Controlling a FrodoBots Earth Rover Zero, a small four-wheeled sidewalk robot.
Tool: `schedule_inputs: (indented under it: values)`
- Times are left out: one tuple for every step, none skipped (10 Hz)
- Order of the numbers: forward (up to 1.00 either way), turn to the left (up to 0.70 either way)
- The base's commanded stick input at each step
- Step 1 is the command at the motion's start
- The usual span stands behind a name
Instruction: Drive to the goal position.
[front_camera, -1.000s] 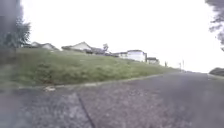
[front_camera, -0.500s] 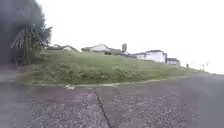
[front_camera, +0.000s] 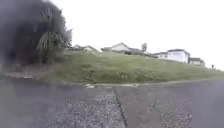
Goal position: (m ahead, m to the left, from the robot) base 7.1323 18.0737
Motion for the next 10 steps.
schedule_inputs:
  values:
    - [0.00,0.70]
    - [0.00,0.70]
    - [0.00,0.70]
    - [0.00,0.70]
    - [0.00,0.70]
    - [0.00,0.70]
    - [0.00,0.70]
    - [0.00,0.70]
    - [0.00,0.70]
    - [0.00,0.70]
